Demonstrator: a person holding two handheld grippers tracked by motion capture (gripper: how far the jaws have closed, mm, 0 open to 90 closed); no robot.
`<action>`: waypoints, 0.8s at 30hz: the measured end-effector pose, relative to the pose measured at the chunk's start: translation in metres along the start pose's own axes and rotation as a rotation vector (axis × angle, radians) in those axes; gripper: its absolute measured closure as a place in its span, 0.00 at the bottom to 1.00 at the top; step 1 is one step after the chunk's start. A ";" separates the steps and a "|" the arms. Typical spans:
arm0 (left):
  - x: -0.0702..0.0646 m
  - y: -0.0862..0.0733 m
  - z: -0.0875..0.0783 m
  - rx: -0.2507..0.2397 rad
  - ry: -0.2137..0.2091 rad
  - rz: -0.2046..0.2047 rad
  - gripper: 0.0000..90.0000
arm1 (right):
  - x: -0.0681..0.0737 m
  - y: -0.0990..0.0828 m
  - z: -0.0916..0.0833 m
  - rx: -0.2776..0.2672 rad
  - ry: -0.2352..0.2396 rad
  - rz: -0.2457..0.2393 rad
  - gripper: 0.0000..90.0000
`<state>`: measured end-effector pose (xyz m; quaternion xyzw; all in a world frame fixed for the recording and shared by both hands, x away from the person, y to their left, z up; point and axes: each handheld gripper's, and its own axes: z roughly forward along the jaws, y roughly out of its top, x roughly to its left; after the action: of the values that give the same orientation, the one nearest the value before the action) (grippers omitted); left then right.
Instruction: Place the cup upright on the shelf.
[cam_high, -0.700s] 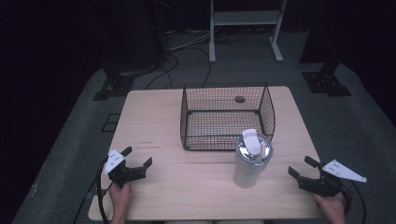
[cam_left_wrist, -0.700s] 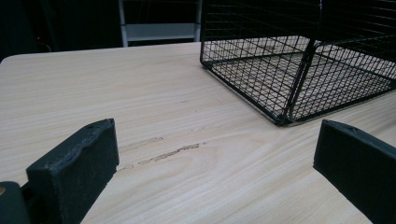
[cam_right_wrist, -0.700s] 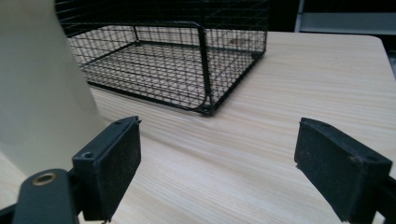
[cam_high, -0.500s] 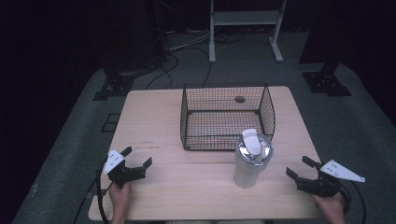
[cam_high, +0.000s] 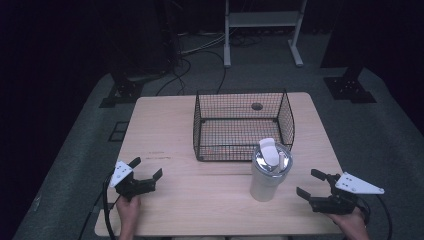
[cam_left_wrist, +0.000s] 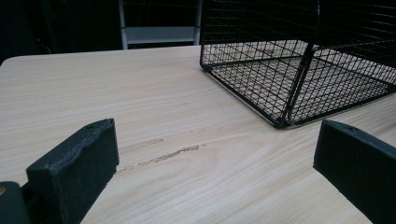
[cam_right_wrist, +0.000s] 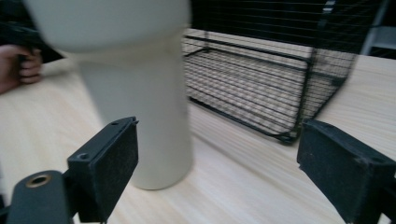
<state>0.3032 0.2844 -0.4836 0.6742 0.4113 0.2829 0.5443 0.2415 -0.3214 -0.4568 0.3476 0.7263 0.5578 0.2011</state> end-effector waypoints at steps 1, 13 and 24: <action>0.000 0.000 0.000 -0.001 0.000 0.000 0.00 | 0.002 0.001 0.000 0.003 0.015 -0.002 0.11; 0.000 0.000 0.000 -0.005 -0.001 -0.002 0.00 | 0.033 0.019 0.020 0.021 0.132 -0.058 0.07; 0.002 0.000 -0.001 -0.010 -0.003 -0.007 0.00 | 0.043 0.022 0.048 0.039 0.109 -0.062 0.06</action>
<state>0.3035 0.2862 -0.4838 0.6703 0.4114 0.2822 0.5494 0.2514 -0.2552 -0.4457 0.2979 0.7573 0.5553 0.1714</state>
